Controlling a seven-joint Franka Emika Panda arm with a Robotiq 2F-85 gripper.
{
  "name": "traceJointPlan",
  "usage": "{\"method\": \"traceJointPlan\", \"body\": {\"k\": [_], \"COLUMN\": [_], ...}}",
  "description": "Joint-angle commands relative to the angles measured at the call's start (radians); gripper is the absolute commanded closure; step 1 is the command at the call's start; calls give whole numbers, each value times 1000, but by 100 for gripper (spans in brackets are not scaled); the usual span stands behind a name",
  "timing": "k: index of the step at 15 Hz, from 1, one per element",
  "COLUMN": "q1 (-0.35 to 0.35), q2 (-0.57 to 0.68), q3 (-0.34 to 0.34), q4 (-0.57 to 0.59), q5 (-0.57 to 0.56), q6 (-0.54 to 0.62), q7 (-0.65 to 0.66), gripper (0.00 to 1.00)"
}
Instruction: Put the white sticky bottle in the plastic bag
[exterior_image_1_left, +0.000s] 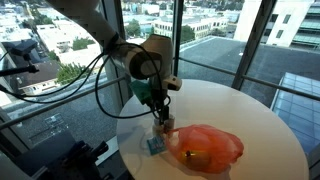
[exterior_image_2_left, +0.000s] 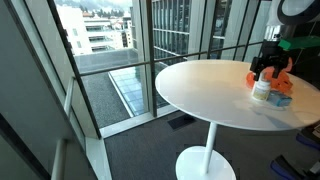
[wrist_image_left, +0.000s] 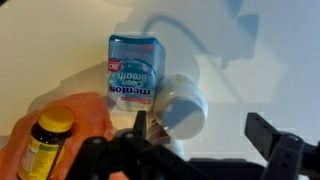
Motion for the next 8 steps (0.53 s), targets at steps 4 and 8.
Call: {"method": "traceJointPlan", "body": {"k": [4, 8], "q1": [27, 32], "q2": [54, 51], "q3": [-14, -18], "q4": [42, 42], "q5": [-32, -43], "q6": [-2, -5], "q7": [58, 70], "gripper": [34, 67]}}
